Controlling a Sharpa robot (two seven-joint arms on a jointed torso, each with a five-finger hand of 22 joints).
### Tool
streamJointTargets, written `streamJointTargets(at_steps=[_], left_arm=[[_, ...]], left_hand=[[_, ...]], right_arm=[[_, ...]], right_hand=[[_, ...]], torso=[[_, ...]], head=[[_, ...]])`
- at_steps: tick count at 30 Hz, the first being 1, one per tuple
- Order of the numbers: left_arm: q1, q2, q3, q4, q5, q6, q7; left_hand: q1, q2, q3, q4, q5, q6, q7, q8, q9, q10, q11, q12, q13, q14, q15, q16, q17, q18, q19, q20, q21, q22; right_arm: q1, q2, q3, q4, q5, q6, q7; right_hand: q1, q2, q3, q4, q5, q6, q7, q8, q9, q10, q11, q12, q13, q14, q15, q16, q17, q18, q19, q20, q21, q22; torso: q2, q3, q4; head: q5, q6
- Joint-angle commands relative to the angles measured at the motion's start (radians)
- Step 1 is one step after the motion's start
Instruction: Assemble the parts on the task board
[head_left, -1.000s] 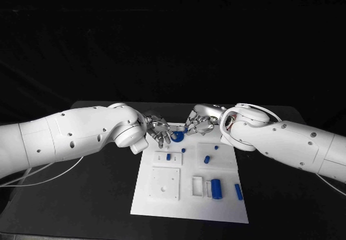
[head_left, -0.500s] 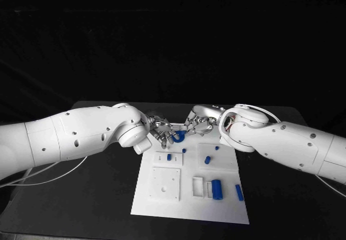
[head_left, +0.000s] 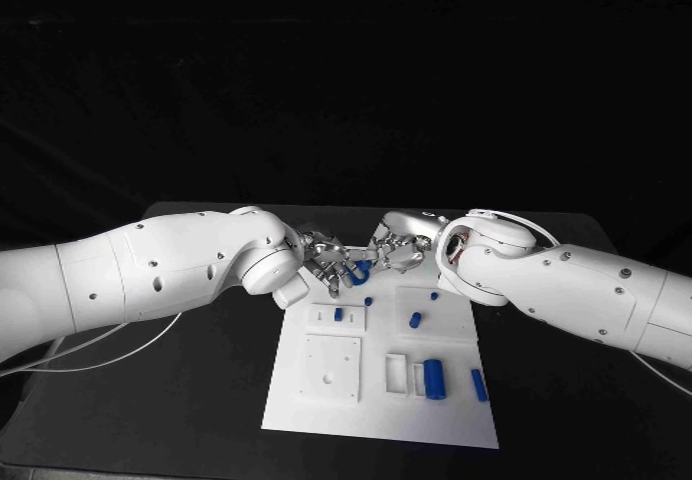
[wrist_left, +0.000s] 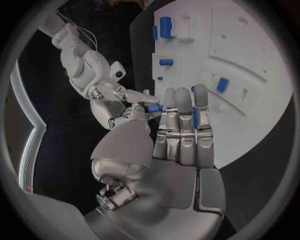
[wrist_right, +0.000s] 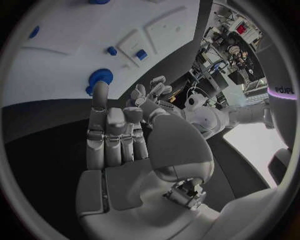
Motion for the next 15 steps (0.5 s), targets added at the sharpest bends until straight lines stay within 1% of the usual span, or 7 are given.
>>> streamJointTargets(at_steps=[1,4,8,13,15], left_arm=[[0.000,0.004,0.000,0.001,0.033,0.012,0.027],[0.000,0.004,0.000,0.001,0.037,0.015,0.030],[0.000,0.003,0.001,0.002,0.041,0.014,0.033],[0.000,0.002,0.001,0.001,0.042,0.013,0.035],[0.000,0.001,0.001,0.001,0.042,0.012,0.034]], left_hand=[[-0.001,0.027,0.000,-0.040,-0.004,0.008,-0.001,-0.004,0.004,0.009,0.002,-0.006,-0.001,0.002,0.007,-0.006,-0.003,-0.016,0.005,0.004,-0.009,-0.003],[0.011,0.036,0.007,-0.055,-0.003,0.008,-0.001,-0.004,0.004,0.009,0.002,-0.007,-0.002,0.001,0.007,-0.007,-0.004,-0.016,0.005,0.004,-0.010,-0.003],[0.019,0.046,0.013,-0.078,-0.003,0.008,-0.001,-0.004,0.005,0.009,0.002,-0.009,-0.002,0.000,0.007,-0.007,-0.005,-0.016,0.005,0.004,-0.012,-0.003],[0.021,0.058,0.014,-0.101,-0.003,0.007,0.000,-0.004,0.004,0.009,0.003,-0.011,-0.003,0.000,0.007,-0.008,-0.007,-0.016,0.006,0.005,-0.015,-0.002],[0.021,0.062,0.015,-0.105,-0.003,0.005,0.000,-0.004,0.004,0.008,0.003,-0.012,-0.003,0.000,0.008,-0.008,-0.008,-0.016,0.006,0.005,-0.016,-0.002]], right_arm=[[-0.001,0.002,0.001,0.003,-0.010,-0.005,-0.001],[-0.001,0.002,0.001,0.003,-0.010,-0.004,-0.001],[-0.001,0.001,0.001,0.003,-0.010,-0.004,-0.001],[-0.002,0.001,0.001,0.007,-0.010,-0.002,0.000],[-0.002,0.001,0.001,0.009,-0.009,-0.002,0.002]], right_hand=[[-0.009,0.002,0.004,0.000,0.004,0.005,0.000,0.004,0.042,0.003,-0.003,-0.005,0.000,0.001,-0.003,0.004,0.000,0.001,0.002,0.000,-0.005,0.001],[-0.010,0.001,0.005,0.001,0.005,0.005,0.000,0.004,0.043,0.003,-0.003,-0.005,-0.001,0.002,-0.003,0.004,0.000,0.001,0.002,0.000,-0.005,0.001],[-0.010,0.001,0.005,0.001,0.005,0.005,0.000,0.004,0.043,0.003,-0.003,-0.005,-0.001,0.002,-0.003,0.004,0.000,0.001,0.002,0.000,-0.005,0.001],[-0.010,0.001,0.006,0.001,0.006,0.005,0.000,0.004,0.043,0.003,-0.003,-0.006,-0.001,0.002,-0.003,0.004,-0.001,0.001,0.002,0.000,-0.005,0.002],[-0.010,0.001,0.006,0.001,0.006,0.005,0.000,0.004,0.043,0.003,-0.003,-0.006,-0.001,0.002,-0.003,0.004,-0.001,0.001,0.002,0.000,-0.005,0.002]], torso=[[0.000,0.0001,-0.0012],[0.000,0.0009,-0.0001],[0.000,-0.0006,0.0008],[0.000,-0.0007,0.0010],[0.000,-0.0006,0.0007]], head=[[-0.002,-0.002],[-0.005,-0.002],[-0.007,-0.001],[-0.006,-0.002],[-0.005,-0.001]])
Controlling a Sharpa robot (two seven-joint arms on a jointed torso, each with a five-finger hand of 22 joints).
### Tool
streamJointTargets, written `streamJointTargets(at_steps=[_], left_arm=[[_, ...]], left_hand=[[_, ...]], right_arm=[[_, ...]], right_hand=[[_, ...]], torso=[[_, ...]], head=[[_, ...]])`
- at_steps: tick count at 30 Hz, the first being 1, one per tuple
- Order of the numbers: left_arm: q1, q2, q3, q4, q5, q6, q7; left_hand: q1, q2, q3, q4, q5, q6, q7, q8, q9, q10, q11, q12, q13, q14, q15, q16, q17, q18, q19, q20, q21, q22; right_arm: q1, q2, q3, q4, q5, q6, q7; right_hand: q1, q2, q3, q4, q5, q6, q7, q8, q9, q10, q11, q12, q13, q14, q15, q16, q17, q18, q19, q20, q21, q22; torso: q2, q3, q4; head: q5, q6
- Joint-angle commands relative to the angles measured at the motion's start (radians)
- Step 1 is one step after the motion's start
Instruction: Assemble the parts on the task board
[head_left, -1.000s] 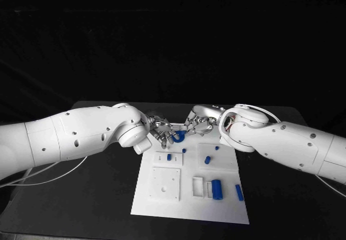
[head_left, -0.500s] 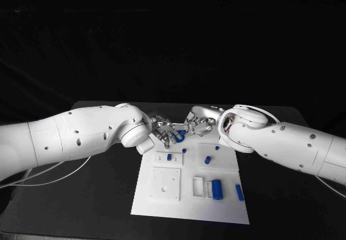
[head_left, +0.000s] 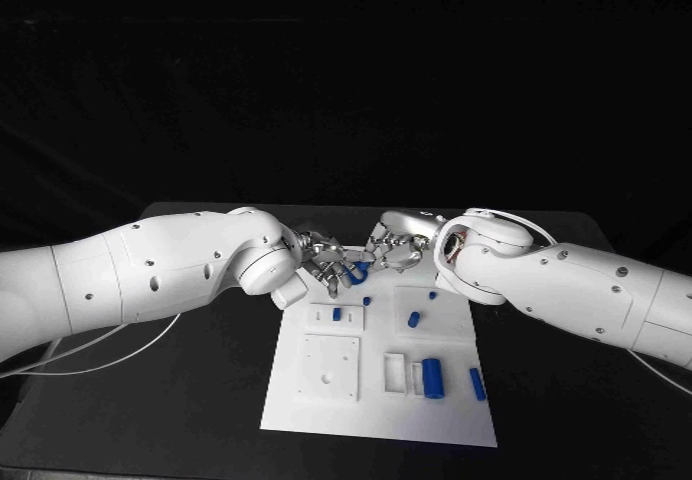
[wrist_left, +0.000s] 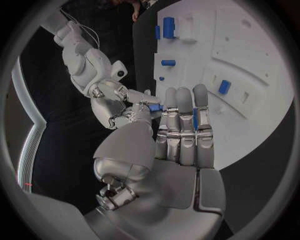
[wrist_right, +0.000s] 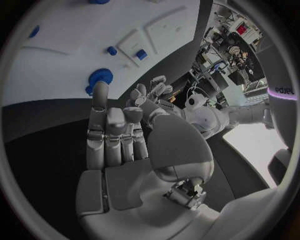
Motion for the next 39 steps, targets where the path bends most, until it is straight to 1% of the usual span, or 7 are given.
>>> streamJointTargets(at_steps=[1,14,17,20,28,33,39], left_arm=[[0.000,0.002,0.002,0.001,0.015,0.010,0.027],[0.000,0.003,0.002,0.000,0.015,0.017,0.026],[-0.001,0.002,0.002,0.000,0.015,0.017,0.027],[-0.001,0.000,0.002,-0.001,0.015,0.018,0.028],[-0.002,-0.005,0.002,-0.001,0.014,0.017,0.030],[-0.002,-0.010,0.002,-0.001,0.014,0.017,0.032],[-0.002,-0.014,0.002,0.000,0.014,0.021,0.032]], left_hand=[[0.001,0.012,-0.001,-0.011,-0.003,0.004,0.000,-0.004,0.000,0.004,-0.001,-0.004,-0.001,-0.001,0.008,-0.005,-0.002,-0.015,0.002,0.002,-0.008,0.000],[0.016,0.033,0.010,-0.045,0.001,-0.007,0.004,-0.005,-0.003,-0.004,0.002,-0.006,0.000,-0.006,0.011,-0.009,-0.008,-0.014,0.001,0.005,-0.016,-0.001],[0.021,0.036,0.016,-0.055,0.027,-0.009,0.003,-0.005,-0.003,-0.007,0.002,-0.005,0.000,-0.007,0.011,-0.010,-0.010,-0.013,0.001,0.006,-0.017,-0.001],[0.026,0.040,0.021,-0.068,0.044,-0.009,0.003,-0.005,-0.003,-0.008,0.001,-0.005,0.001,-0.007,0.011,-0.010,-0.012,-0.013,0.001,0.006,-0.019,-0.002],[0.052,0.051,0.033,-0.101,0.068,-0.012,0.002,-0.005,-0.004,-0.011,0.001,-0.007,-0.002,-0.009,0.012,-0.013,-0.016,-0.013,0.000,0.007,-0.023,-0.002],[0.067,0.055,0.034,-0.116,0.110,-0.016,0.002,-0.005,-0.006,-0.014,0.002,-0.012,-0.005,-0.011,0.013,-0.016,-0.019,-0.013,-0.001,0.007,-0.026,-0.003],[0.066,0.055,0.030,-0.118,0.113,-0.020,0.004,-0.005,-0.007,-0.015,0.003,-0.015,-0.007,-0.012,0.014,-0.019,-0.021,-0.013,-0.001,0.008,-0.029,-0.005]], right_arm=[[-0.002,0.002,0.000,0.006,-0.005,-0.001,0.004],[-0.004,0.000,0.000,0.015,0.044,-0.030,0.019],[-0.005,-0.002,0.000,0.011,0.056,-0.035,0.020],[-0.005,-0.003,0.000,0.008,0.064,-0.039,0.021],[-0.005,-0.004,0.001,0.002,0.074,-0.042,0.021],[-0.007,-0.005,0.005,0.000,0.080,-0.041,0.023],[-0.009,-0.006,0.008,-0.002,0.091,-0.035,0.029]], right_hand=[[-0.008,-0.002,0.006,0.001,0.006,0.007,-0.001,0.003,0.043,0.003,-0.003,-0.006,-0.001,0.002,-0.003,0.004,0.000,0.001,0.002,0.000,-0.005,0.001],[-0.009,-0.002,0.003,0.005,0.007,-0.001,0.001,0.003,0.043,0.001,-0.002,-0.007,-0.003,0.000,-0.002,0.001,-0.003,0.001,0.001,0.001,-0.008,0.001],[-0.009,-0.002,0.003,0.005,0.007,-0.001,0.001,0.003,0.043,0.001,-0.002,-0.007,-0.003,0.000,-0.002,0.001,-0.003,0.001,0.001,0.001,-0.008,0.001],[-0.009,-0.002,0.001,0.005,0.007,-0.001,0.001,0.003,0.043,0.000,-0.002,-0.009,-0.005,-0.001,-0.002,0.000,-0.004,0.001,0.001,0.002,-0.009,0.001],[-0.008,-0.002,0.002,0.005,0.009,0.000,0.001,0.003,0.044,0.000,-0.002,-0.009,-0.005,-0.001,-0.002,0.000,-0.004,0.001,0.002,0.001,-0.010,0.001],[-0.008,-0.002,0.004,0.004,0.011,0.001,0.000,0.003,0.045,-0.001,-0.002,-0.009,-0.006,-0.001,-0.002,0.000,-0.005,0.001,0.002,0.001,-0.010,0.001],[-0.010,-0.002,0.005,0.004,0.013,0.001,0.001,0.003,0.045,-0.002,-0.002,-0.012,-0.009,-0.002,-0.002,-0.002,-0.006,0.001,0.001,0.002,-0.011,0.001]], torso=[[0.000,-0.0005,0.0000],[0.000,-0.0007,0.0001],[0.001,-0.0006,0.0008],[0.001,-0.0002,0.0012],[0.001,-0.0004,0.0004],[0.001,0.0000,-0.0003],[0.001,-0.0002,-0.0002]], head=[[0.002,0.000],[0.003,0.001],[0.003,0.000],[0.003,0.000],[0.004,0.000],[0.004,0.000],[0.004,-0.002]])
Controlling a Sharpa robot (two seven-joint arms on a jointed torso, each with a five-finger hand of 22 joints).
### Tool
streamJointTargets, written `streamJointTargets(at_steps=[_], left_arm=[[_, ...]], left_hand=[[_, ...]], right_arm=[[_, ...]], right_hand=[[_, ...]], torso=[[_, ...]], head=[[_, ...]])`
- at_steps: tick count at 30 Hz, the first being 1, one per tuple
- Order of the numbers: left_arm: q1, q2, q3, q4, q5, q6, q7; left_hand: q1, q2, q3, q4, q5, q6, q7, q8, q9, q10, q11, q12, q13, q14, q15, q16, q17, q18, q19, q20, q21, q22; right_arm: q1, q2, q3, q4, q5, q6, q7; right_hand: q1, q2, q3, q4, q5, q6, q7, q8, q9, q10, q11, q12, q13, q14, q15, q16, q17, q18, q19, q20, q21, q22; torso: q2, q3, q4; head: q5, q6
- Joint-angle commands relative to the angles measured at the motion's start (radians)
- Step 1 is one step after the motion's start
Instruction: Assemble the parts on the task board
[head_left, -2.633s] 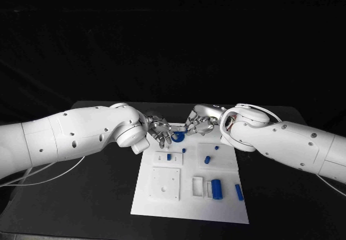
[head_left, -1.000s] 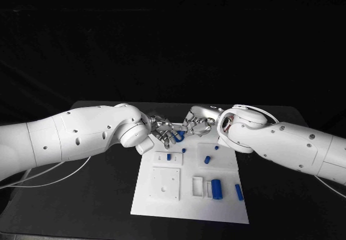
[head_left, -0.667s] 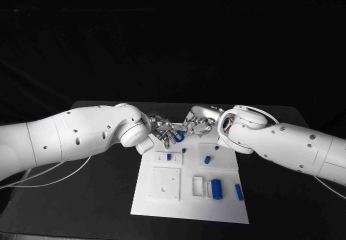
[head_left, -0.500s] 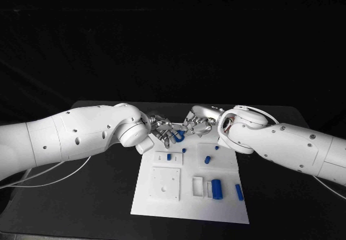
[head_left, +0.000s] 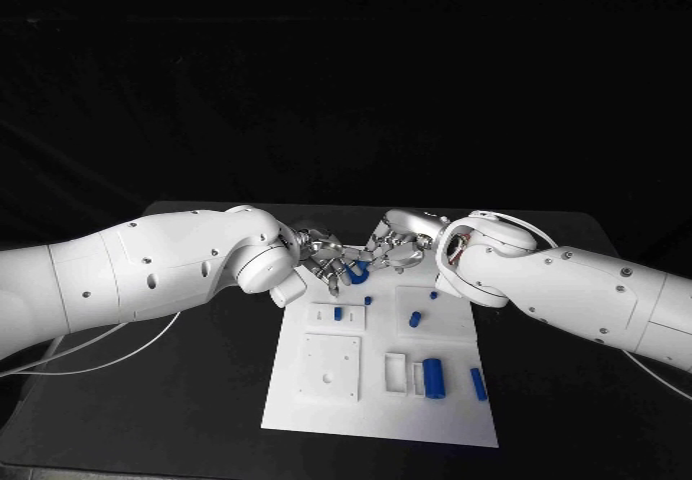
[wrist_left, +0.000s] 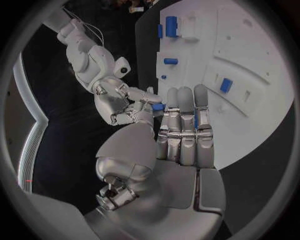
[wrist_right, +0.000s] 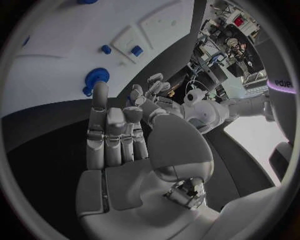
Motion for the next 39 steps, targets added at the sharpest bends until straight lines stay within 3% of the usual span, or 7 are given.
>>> streamJointTargets(at_steps=[1,11,22,32,39], left_arm=[[-0.003,-0.002,-0.002,0.000,0.002,0.017,0.006],[-0.003,-0.005,-0.002,0.003,0.003,0.024,0.009],[-0.004,-0.014,-0.001,0.007,0.036,0.040,0.026],[-0.005,-0.019,-0.001,0.010,0.060,0.048,0.039],[-0.005,-0.021,-0.001,0.011,0.067,0.048,0.044]], left_hand=[[0.007,0.002,0.008,-0.014,0.007,-0.006,-0.004,0.002,0.000,-0.008,0.003,-0.007,-0.002,-0.002,0.003,-0.007,-0.002,-0.013,-0.001,0.008,-0.007,-0.002],[0.008,0.007,0.004,-0.014,0.010,-0.029,0.004,0.002,-0.005,-0.014,0.007,-0.011,-0.005,-0.005,0.006,-0.012,-0.006,-0.012,-0.003,0.011,-0.013,-0.005],[0.024,0.035,0.026,-0.039,0.016,-0.072,0.018,0.003,-0.008,-0.039,0.017,-0.020,-0.012,-0.027,0.017,-0.021,-0.014,-0.010,-0.019,0.020,-0.024,-0.012],[-0.001,0.034,0.042,-0.058,0.023,-0.108,0.029,0.003,-0.008,-0.070,0.027,-0.007,-0.015,-0.054,0.026,-0.009,-0.026,-0.006,-0.035,0.031,-0.024,-0.031],[-0.020,0.022,0.027,-0.053,0.015,-0.112,0.031,0.003,-0.009,-0.074,0.029,-0.006,-0.016,-0.058,0.028,-0.010,-0.030,-0.006,-0.037,0.032,-0.025,-0.035]], right_arm=[[0.000,-0.002,0.004,-0.002,0.025,-0.007,0.021],[-0.004,-0.002,0.012,-0.006,0.043,-0.009,0.031],[-0.008,-0.003,0.018,-0.015,0.061,-0.005,0.037],[-0.010,-0.002,0.019,-0.016,0.063,0.002,0.040],[-0.012,-0.002,0.020,-0.019,0.064,0.008,0.037]], right_hand=[[-0.010,-0.002,0.003,0.001,0.004,0.007,0.002,0.003,0.045,-0.002,-0.002,-0.006,-0.002,-0.002,-0.002,-0.002,-0.002,0.001,0.001,0.002,-0.005,0.001],[-0.011,-0.002,0.004,0.001,0.005,0.009,0.001,0.004,0.047,-0.002,-0.003,-0.004,-0.001,-0.003,-0.002,-0.002,-0.002,0.001,0.001,0.002,-0.006,0.002],[-0.012,-0.002,0.006,0.001,0.007,0.009,0.001,0.004,0.048,-0.003,-0.003,-0.007,-0.003,-0.005,-0.002,-0.005,-0.004,0.001,0.000,0.002,-0.007,0.002],[-0.012,-0.001,0.009,0.000,0.008,0.009,0.001,0.003,0.050,-0.004,-0.003,-0.007,-0.004,-0.006,-0.002,-0.006,-0.005,0.001,-0.001,0.002,-0.008,0.002],[-0.013,-0.002,0.010,0.000,0.007,0.009,0.001,0.003,0.052,-0.005,-0.003,-0.008,-0.004,-0.007,-0.001,-0.007,-0.006,0.000,-0.001,0.002,-0.009,0.003]], torso=[[0.000,0.0001,-0.0001],[0.000,0.0001,0.0000],[0.000,-0.0003,-0.0002],[0.000,-0.0003,0.0010],[0.001,-0.0004,0.0004]], head=[[-0.001,-0.001],[-0.001,-0.003],[-0.002,-0.003],[-0.005,-0.002],[-0.006,-0.004]])
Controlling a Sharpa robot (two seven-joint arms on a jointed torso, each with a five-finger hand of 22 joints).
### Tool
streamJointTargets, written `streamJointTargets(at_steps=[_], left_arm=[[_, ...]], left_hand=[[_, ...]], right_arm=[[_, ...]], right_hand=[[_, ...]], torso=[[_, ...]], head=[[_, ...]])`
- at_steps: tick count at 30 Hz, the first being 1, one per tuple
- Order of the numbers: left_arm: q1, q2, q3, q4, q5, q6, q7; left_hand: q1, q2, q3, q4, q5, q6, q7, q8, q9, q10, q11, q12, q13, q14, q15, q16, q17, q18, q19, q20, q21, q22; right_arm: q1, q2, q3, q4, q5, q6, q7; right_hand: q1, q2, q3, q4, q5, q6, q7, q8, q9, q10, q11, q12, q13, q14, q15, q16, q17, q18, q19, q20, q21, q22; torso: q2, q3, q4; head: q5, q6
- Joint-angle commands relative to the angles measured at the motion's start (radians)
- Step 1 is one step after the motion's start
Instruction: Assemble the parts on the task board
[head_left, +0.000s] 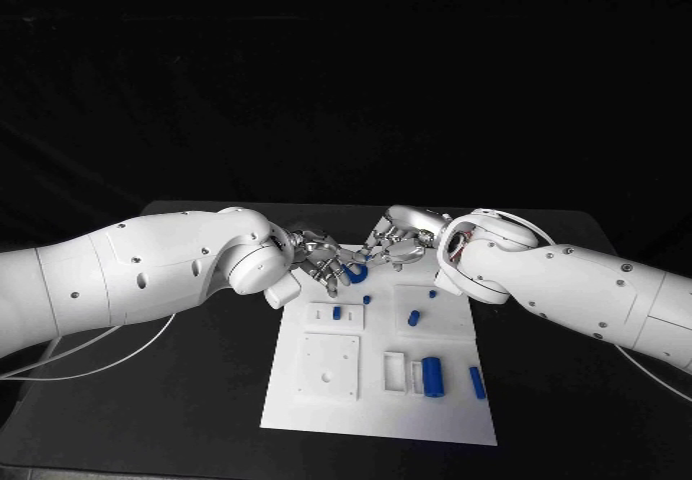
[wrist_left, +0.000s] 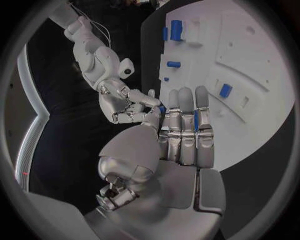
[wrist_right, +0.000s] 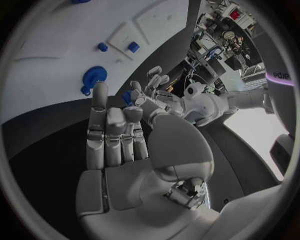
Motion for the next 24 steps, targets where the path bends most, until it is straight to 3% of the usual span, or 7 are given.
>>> streamJointTargets(at_steps=[1,7,9,10,12,16,24], left_arm=[[-0.001,-0.002,0.000,0.004,0.020,0.019,0.021],[-0.001,-0.011,0.001,0.003,0.036,0.015,0.035],[-0.001,-0.015,0.001,0.002,0.043,0.015,0.041],[-0.001,-0.017,0.001,0.002,0.046,0.016,0.044],[-0.001,-0.021,0.001,0.001,0.051,0.020,0.049],[-0.001,-0.028,0.001,-0.001,0.055,0.023,0.060],[-0.002,-0.034,0.001,-0.010,0.021,0.039,0.092]], left_hand=[[-0.020,-0.008,-0.014,0.006,-0.007,-0.008,0.002,-0.002,0.000,-0.007,0.001,0.004,-0.001,-0.006,0.002,0.005,-0.002,-0.006,-0.007,0.002,-0.003,-0.003],[-0.059,-0.038,-0.049,0.039,-0.032,-0.020,0.008,-0.002,0.000,-0.016,0.006,0.008,-0.001,-0.011,0.006,0.004,-0.008,-0.005,-0.009,0.006,-0.004,-0.013],[-0.076,-0.057,-0.063,0.057,-0.064,-0.026,0.010,-0.002,0.001,-0.021,0.009,0.008,-0.001,-0.015,0.008,0.003,-0.010,-0.005,-0.013,0.009,-0.005,-0.018],[-0.101,-0.078,-0.076,0.078,-0.110,-0.038,0.014,-0.002,0.001,-0.029,0.014,0.007,-0.002,-0.022,0.012,0.000,-0.012,-0.004,-0.018,0.012,-0.006,-0.023],[-0.122,-0.107,-0.086,0.102,-0.126,-0.054,0.019,-0.002,0.002,-0.039,0.019,0.006,-0.003,-0.027,0.015,0.000,-0.015,-0.003,-0.022,0.015,-0.006,-0.031],[-0.159,-0.152,-0.114,0.134,-0.131,-0.078,0.026,-0.003,-0.002,-0.051,0.025,-0.002,-0.009,-0.040,0.020,-0.005,-0.018,-0.004,-0.032,0.018,-0.007,-0.042],[-0.114,-0.178,-0.089,0.141,-0.131,-0.164,0.043,0.002,-0.010,-0.087,0.041,-0.024,-0.027,-0.070,0.035,-0.023,-0.030,-0.002,-0.061,0.033,-0.007,-0.086]], right_arm=[[-0.001,0.001,0.001,-0.002,0.008,0.006,0.008],[-0.004,0.000,0.001,-0.006,0.008,0.008,0.008],[-0.004,-0.001,0.001,-0.006,0.008,0.007,0.009],[-0.005,-0.002,0.001,-0.007,0.008,0.006,0.010],[-0.005,-0.003,0.001,-0.007,0.008,0.004,0.011],[-0.006,-0.007,0.002,-0.006,0.020,0.003,0.013],[-0.007,-0.012,0.003,-0.006,0.108,0.019,0.013]], right_hand=[[-0.008,0.006,0.006,-0.001,0.001,0.005,0.001,0.006,0.050,-0.005,-0.003,-0.005,0.000,-0.007,-0.001,-0.006,-0.002,0.001,-0.002,0.002,-0.007,0.001],[-0.008,0.005,0.007,-0.002,0.000,0.005,0.001,0.006,0.051,-0.005,-0.003,-0.005,0.000,-0.007,-0.001,-0.006,-0.002,0.001,-0.002,0.001,-0.007,0.002],[-0.008,0.005,0.007,-0.002,0.000,0.005,0.001,0.006,0.051,-0.006,-0.003,-0.005,0.000,-0.008,-0.001,-0.006,-0.002,0.001,-0.002,0.001,-0.007,0.003],[-0.008,0.005,0.007,-0.002,0.000,0.005,0.001,0.006,0.051,-0.006,-0.003,-0.005,0.000,-0.008,-0.001,-0.006,-0.002,0.001,-0.002,0.001,-0.007,0.003],[-0.008,0.005,0.007,-0.002,0.000,0.005,0.001,0.006,0.051,-0.006,-0.003,-0.005,0.000,-0.008,-0.001,-0.006,-0.002,0.001,-0.002,0.001,-0.007,0.003],[-0.008,0.005,0.007,-0.002,0.000,0.005,0.001,0.006,0.051,-0.006,-0.003,-0.005,0.000,-0.008,-0.001,-0.006,-0.002,0.001,-0.002,0.001,-0.007,0.003],[-0.008,0.005,0.009,-0.003,0.002,0.004,0.001,0.006,0.053,-0.007,-0.003,-0.005,0.001,-0.008,-0.001,-0.006,-0.002,0.001,-0.002,0.001,-0.007,0.005]], torso=[[0.000,-0.0002,-0.0009],[0.000,0.0004,-0.0010],[0.001,0.0005,-0.0004],[0.000,0.0004,-0.0002],[0.000,0.0005,0.0004],[0.000,0.0005,0.0011],[0.000,0.0002,-0.0005]], head=[[-0.001,-0.001],[-0.002,-0.001],[-0.004,-0.001],[-0.004,-0.002],[-0.005,-0.002],[-0.005,-0.002],[-0.002,-0.001]])
